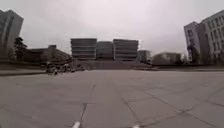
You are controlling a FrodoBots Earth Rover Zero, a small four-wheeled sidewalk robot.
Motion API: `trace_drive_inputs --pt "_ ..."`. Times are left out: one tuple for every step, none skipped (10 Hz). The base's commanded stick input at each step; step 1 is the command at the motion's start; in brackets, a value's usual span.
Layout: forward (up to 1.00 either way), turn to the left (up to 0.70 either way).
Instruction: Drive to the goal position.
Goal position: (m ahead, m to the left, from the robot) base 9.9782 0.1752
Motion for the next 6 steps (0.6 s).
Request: trace_drive_inputs --pt "0.70 0.00" --pt "0.70 0.00" --pt "0.70 0.00" --pt "0.70 0.00" --pt "0.70 0.00" --pt "0.70 0.00"
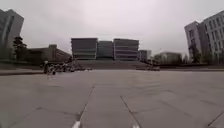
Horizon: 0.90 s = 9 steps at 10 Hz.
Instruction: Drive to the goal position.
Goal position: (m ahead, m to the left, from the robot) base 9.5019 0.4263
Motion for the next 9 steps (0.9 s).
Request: trace_drive_inputs --pt "0.70 0.00" --pt "0.70 0.00" --pt "0.70 0.00" --pt "0.70 0.00" --pt "0.70 0.00" --pt "0.70 0.00" --pt "0.70 0.00" --pt "0.70 0.00" --pt "0.70 0.00"
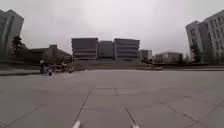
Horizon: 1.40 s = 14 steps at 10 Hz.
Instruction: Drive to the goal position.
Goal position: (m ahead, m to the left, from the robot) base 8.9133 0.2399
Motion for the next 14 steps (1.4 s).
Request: trace_drive_inputs --pt "0.70 0.00" --pt "0.70 0.00" --pt "0.70 0.00" --pt "0.70 0.00" --pt "0.70 0.00" --pt "0.70 0.00" --pt "0.70 0.00" --pt "0.70 0.00" --pt "0.70 0.00" --pt "0.70 0.00" --pt "0.70 0.00" --pt "0.70 0.00" --pt "0.70 0.00" --pt "0.70 0.00"
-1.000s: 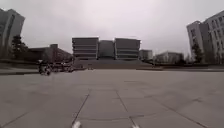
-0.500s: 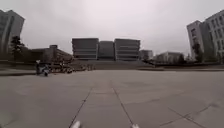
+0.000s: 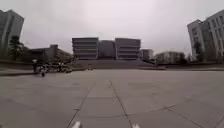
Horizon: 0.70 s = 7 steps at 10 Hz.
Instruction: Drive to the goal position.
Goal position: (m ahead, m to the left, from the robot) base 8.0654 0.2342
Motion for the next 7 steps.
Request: trace_drive_inputs --pt "0.70 0.00" --pt "0.70 0.00" --pt "0.70 0.00" --pt "0.70 0.00" --pt "0.70 0.00" --pt "0.70 0.00" --pt "0.70 0.00"
